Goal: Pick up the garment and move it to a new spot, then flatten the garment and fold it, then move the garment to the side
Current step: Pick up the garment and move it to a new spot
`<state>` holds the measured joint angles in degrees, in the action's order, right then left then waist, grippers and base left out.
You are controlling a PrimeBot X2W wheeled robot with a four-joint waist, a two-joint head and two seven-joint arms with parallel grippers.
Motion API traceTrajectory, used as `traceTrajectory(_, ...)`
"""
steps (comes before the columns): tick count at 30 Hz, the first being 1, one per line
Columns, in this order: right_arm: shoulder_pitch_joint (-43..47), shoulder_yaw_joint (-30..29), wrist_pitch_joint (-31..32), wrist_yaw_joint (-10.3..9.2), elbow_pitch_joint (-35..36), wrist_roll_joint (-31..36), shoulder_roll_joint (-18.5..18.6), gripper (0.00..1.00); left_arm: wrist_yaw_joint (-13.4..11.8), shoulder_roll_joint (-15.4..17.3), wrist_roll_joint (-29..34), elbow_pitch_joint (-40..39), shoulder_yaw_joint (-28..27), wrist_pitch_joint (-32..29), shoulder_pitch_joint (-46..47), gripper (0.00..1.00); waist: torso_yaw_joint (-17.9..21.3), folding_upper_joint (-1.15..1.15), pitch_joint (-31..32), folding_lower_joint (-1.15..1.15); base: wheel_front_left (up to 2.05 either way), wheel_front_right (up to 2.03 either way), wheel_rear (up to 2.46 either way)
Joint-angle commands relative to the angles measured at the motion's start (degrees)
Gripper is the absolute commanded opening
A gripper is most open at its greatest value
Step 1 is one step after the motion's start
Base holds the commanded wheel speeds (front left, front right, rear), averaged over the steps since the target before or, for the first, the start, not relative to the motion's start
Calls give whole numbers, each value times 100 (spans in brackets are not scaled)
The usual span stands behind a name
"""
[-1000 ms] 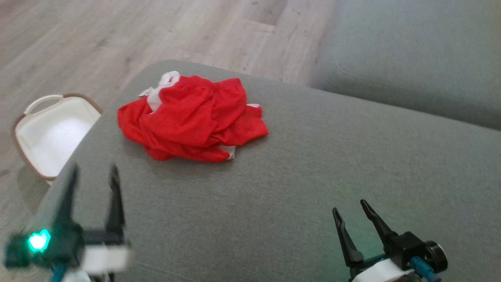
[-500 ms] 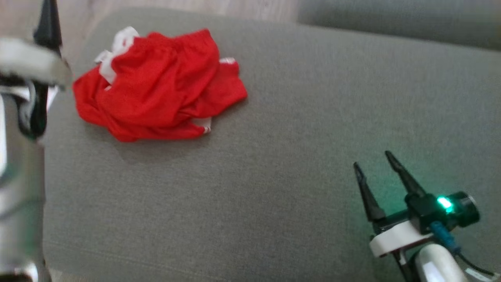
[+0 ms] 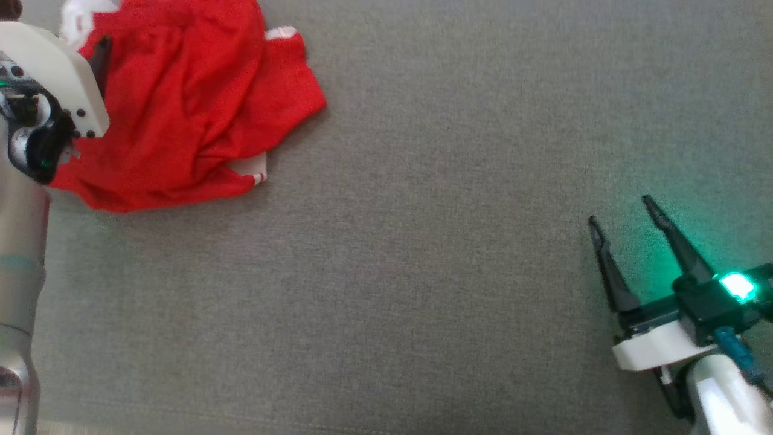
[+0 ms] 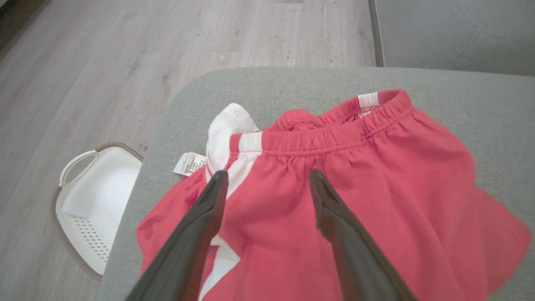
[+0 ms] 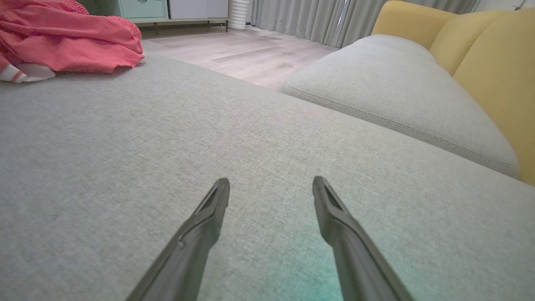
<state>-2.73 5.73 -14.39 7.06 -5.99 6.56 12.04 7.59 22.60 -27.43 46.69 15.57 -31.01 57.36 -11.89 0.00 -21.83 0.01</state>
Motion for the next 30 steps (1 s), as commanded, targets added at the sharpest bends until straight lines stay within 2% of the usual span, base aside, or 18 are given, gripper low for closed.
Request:
traceTrajectory(1, -42, 19, -61, 43, 274, 9, 157, 100, -11, 382, -30, -33, -45, 51, 252, 100, 121, 0, -312, -1, 0, 0, 0)
traceTrajectory(10, 89, -275, -61, 43, 474, 27, 328, 100, -10, 296, 105, 580, 275, 760, 378, 100, -22, 0, -691, -1, 0, 0, 0)
traceTrajectory(11, 98, -281, -61, 43, 474, 29, 336, 100, -10, 260, 116, 628, 323, 909, 401, 78, -42, 0, -697, -1, 0, 0, 0)
traceTrajectory(12, 99, -284, -61, 43, 470, 30, 339, 100, -10, 244, 143, 658, 374, 1101, 433, 20, -60, 0, -700, -1, 0, 0, 0)
traceTrajectory(13, 93, -280, -61, 43, 462, 30, 337, 100, -10, 233, 180, 674, 447, 1300, 468, 0, -77, 0, -691, -1, 0, 0, 0)
traceTrajectory(20, 25, -150, -61, 43, 341, -17, 218, 100, -10, 260, 341, 729, 796, 2681, 867, 0, -100, 0, -301, -1, 0, 0, 0)
traceTrajectory(25, -60, 7, -61, 43, 157, -96, -33, 100, -10, 376, 365, 538, 1284, 3128, 1142, 0, 69, 0, 266, -1, 0, 0, 0)
traceTrajectory(30, -84, 132, -61, 43, -32, -178, -402, 100, -10, 500, 280, 94, 1908, 3319, 1371, 0, 389, 0, 899, -1, 0, 0, 0)
